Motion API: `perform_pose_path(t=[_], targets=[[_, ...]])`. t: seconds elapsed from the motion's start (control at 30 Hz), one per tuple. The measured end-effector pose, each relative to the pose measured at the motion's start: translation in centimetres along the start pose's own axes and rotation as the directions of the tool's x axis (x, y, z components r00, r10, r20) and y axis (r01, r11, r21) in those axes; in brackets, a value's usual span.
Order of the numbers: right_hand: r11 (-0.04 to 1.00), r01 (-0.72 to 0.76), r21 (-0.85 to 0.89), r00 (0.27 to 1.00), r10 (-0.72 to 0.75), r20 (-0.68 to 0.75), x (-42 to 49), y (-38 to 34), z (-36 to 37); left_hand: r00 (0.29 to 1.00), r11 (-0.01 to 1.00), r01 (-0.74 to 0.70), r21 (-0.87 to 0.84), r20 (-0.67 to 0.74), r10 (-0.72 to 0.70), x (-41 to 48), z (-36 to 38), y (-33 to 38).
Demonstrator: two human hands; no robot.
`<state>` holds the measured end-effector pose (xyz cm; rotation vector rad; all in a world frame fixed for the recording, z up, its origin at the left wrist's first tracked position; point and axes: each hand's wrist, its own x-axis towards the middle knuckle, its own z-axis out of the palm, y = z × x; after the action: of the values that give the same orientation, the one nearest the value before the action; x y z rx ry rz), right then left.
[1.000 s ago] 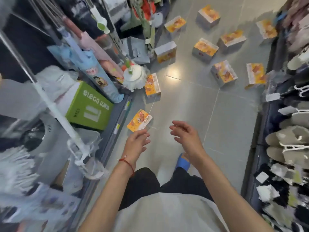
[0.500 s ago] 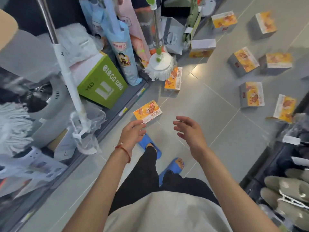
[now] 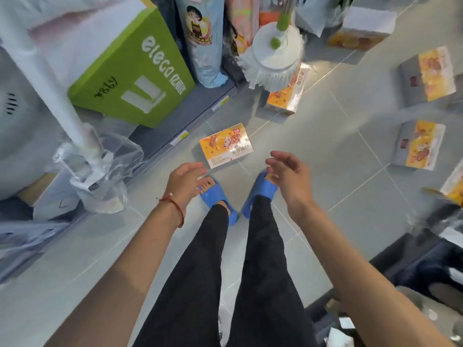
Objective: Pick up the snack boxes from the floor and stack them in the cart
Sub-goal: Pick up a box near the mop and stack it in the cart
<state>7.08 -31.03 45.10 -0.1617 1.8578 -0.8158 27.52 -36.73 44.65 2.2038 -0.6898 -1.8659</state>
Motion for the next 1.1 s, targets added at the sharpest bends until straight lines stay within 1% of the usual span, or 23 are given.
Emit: perform_pose_path(t=[0.17, 0.23, 0.3, 0.43, 0.53, 0.7, 0.83, 0.9, 1.0, 1.1], targets=[[0.997, -0.029, -0.078, 1.000, 0.030, 0.011, 9.7, 4.3, 2.3, 0.996, 0.998, 0.069, -0.007, -0.054, -0.069, 9.4, 2.3, -3.0], [0.991, -0.023, -0.130, 1.000, 0.025, 0.014, 13.7, 6.2, 3.1, 0.993, 0.996, 0.088, 0.018, -0.085, -0.086, 13.4, 3.3, -4.4], [0.983, -0.012, -0.185, 0.999, 0.017, 0.028, 17.7, 8.1, 4.1, 0.986, 0.992, 0.129, 0.000, -0.104, -0.128, 17.7, 4.2, -5.9], [0.947, -0.004, -0.321, 0.999, 0.020, 0.047, 25.4, 12.4, 5.6, 0.981, 0.988, 0.147, 0.047, -0.134, -0.140, 25.8, 5.4, -9.5], [0.913, -0.014, -0.407, 0.997, 0.043, 0.061, 30.8, 15.5, 7.0, 0.974, 0.983, 0.180, 0.047, -0.148, -0.171, 31.7, 6.4, -11.8], [0.899, -0.004, -0.438, 0.997, 0.035, 0.063, 39.3, 19.7, 9.9, 0.977, 0.987, 0.154, 0.036, -0.153, -0.147, 41.4, 8.6, -14.8], [0.919, -0.030, -0.393, 0.992, 0.077, 0.103, 44.6, 22.0, 12.6, 0.984, 0.990, 0.100, -0.096, -0.136, -0.112, 47.4, 10.2, -16.6], [0.918, -0.047, -0.395, 0.984, 0.110, 0.139, 46.5, 22.9, 13.8, 0.983, 0.989, 0.050, -0.142, -0.169, -0.074, 49.3, 11.0, -17.2], [0.918, -0.002, -0.397, 0.975, 0.090, 0.203, 48.3, 23.9, 14.4, 0.984, 0.976, -0.032, -0.213, -0.178, -0.007, 50.6, 11.7, -18.2], [0.916, 0.018, -0.401, 0.961, 0.095, 0.260, 48.2, 24.2, 14.1, 0.990, 0.965, -0.007, -0.261, -0.138, -0.030, 50.4, 11.4, -18.6]])
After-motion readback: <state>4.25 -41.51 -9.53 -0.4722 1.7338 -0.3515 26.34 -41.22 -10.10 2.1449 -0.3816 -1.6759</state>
